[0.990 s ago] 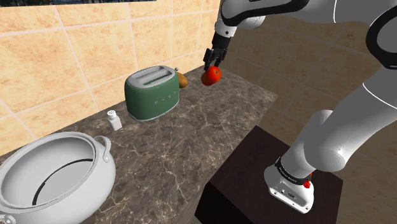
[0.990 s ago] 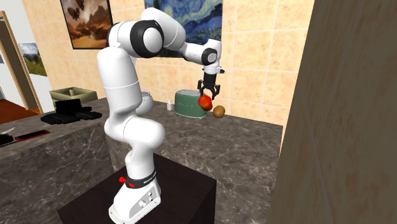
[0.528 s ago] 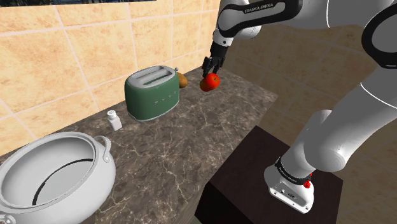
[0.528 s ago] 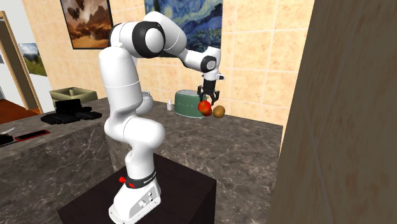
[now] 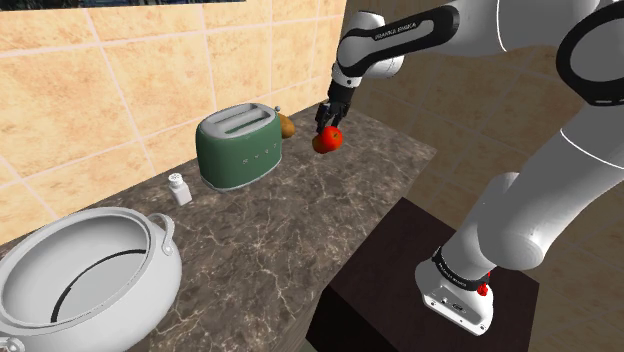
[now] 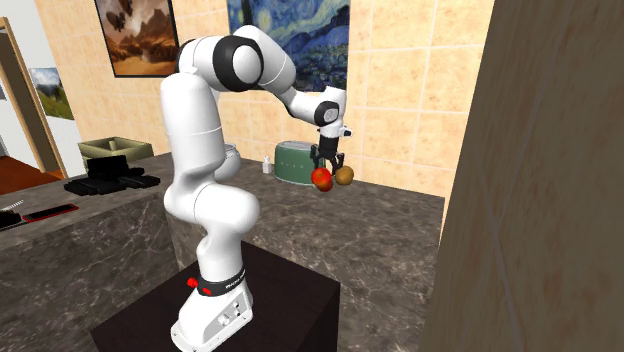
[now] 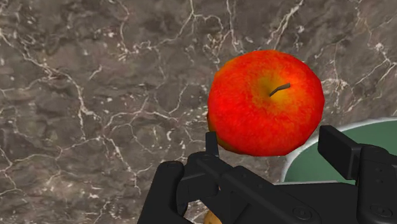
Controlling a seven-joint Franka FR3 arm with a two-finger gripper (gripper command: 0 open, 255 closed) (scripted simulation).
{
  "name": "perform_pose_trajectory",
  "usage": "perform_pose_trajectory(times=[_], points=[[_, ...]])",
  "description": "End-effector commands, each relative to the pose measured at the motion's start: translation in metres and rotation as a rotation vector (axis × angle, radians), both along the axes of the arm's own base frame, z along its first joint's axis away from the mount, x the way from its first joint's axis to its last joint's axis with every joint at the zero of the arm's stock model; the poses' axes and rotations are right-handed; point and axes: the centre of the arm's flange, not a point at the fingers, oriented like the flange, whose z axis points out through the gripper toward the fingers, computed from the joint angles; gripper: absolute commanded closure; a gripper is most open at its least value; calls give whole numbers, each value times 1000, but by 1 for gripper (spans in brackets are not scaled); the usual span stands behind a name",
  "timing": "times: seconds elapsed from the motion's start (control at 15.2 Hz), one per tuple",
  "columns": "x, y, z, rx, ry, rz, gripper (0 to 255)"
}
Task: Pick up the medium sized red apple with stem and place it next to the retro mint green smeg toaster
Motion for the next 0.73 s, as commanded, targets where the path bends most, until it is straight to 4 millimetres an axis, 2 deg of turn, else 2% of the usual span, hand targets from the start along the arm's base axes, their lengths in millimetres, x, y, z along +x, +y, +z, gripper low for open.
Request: perform_pose_trajectory(times=[0.0, 0.46, 0.66], points=[[0, -1, -11, 0, -1, 0, 255], [0, -1, -48, 0, -1, 0, 255], [0, -1, -48, 0, -1, 0, 255]])
